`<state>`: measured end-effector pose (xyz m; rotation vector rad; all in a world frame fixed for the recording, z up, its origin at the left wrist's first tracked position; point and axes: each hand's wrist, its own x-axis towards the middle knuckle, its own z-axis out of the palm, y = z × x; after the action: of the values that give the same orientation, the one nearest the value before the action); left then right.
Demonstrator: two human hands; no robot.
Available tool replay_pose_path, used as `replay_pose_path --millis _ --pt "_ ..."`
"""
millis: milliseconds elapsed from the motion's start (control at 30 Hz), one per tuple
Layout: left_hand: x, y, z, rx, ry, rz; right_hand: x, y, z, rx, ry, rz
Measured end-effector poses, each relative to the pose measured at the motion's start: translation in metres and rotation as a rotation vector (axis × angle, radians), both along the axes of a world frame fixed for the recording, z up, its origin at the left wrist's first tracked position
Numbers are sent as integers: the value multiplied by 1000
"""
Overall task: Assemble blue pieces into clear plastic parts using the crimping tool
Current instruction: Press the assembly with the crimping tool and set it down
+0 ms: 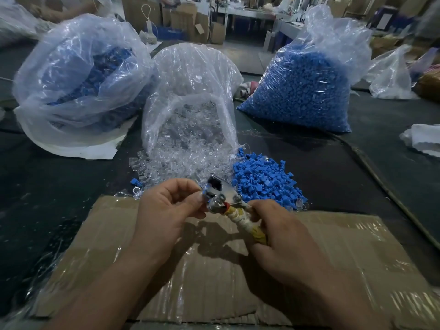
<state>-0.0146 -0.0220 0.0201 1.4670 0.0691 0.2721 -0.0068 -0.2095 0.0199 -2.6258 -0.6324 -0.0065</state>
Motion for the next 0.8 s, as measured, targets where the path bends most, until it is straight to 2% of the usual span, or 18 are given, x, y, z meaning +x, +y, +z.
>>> replay_pose_path --millis 100,167,367,533,600,667,733,800 --pt "6 17 6 -4 156 -45 3 -11 7 6 -4 12" --pt "9 32 11 36 274 -153 2 -18 12 10 51 50" --pt "6 49 15 396 448 -478 -6 -25 8 -65 136 159" --pt "1 46 21 652 474 -699 -2 -33 7 -68 135 121" --pt "0 40 23 799 465 -708 -2 -35 5 -102 120 118" --pt "-1 37 27 861 435 -678 -1 -37 5 -118 126 112" --pt "2 36 24 731 375 -559 0 -38 4 -132 149 108" --pt "6 34 14 604 288 -261 -1 -37 3 -142 178 100"
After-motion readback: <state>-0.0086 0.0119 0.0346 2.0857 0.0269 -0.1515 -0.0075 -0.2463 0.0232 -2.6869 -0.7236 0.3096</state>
